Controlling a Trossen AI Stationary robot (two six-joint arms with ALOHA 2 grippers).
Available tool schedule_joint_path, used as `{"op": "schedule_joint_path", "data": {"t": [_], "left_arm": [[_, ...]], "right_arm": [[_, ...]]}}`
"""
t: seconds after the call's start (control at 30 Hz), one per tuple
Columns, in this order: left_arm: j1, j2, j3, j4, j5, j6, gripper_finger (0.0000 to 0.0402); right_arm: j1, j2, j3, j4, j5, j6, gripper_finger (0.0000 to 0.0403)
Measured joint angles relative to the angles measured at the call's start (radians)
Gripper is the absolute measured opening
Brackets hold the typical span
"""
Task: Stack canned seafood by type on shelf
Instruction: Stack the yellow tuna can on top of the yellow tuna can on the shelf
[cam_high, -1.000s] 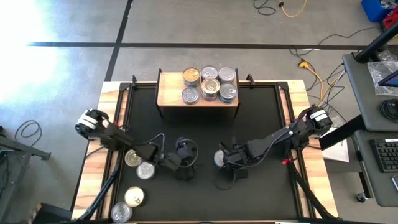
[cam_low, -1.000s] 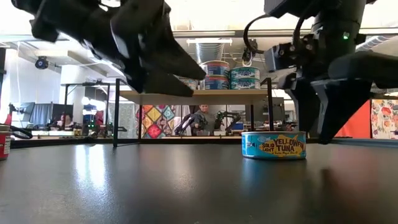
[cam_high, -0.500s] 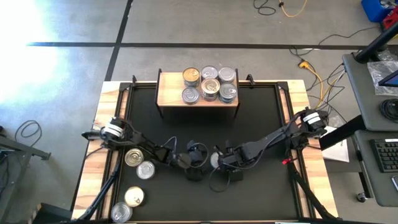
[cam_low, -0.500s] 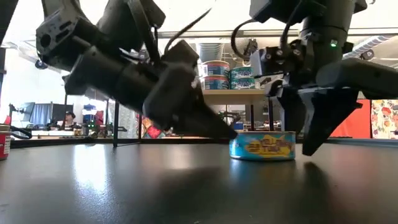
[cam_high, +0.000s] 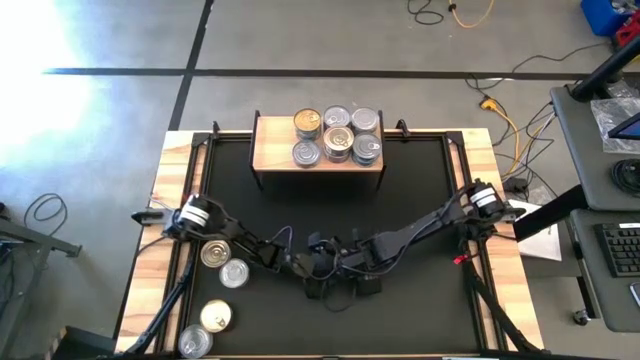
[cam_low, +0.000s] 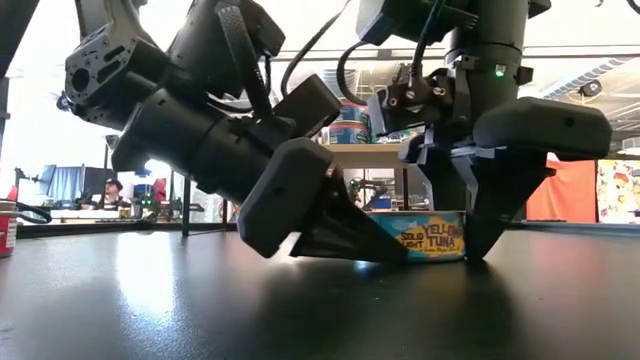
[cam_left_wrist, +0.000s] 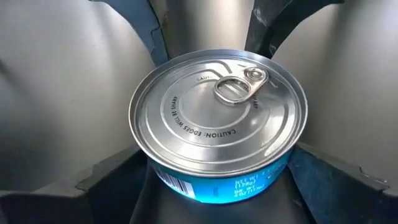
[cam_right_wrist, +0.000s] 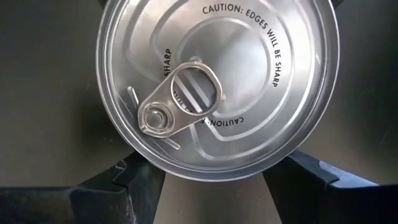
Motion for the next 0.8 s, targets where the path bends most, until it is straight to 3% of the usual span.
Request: {"op": "schedule_joint_path", "data": {"t": [0.23,0.53,0.8], "left_arm": [[0.005,0.010,0.002,0.069,0.010,0.030,0.0365],[0.007,0.012,0.071,-0.023,0.009,0.019,0.0396],[0.009,0.022,0.081,-0.019,0.010,0.005,0.0400]], "right_arm": [[0.000,0.002,0.015,-0.033,-0.003,0.000,0.0245],[0.002,0.002,0.018,-0.042,-0.004,-0.014,0.0265],[0.000,0.003,0.020,-0.041,-0.030,-0.013,0.0263]]}}
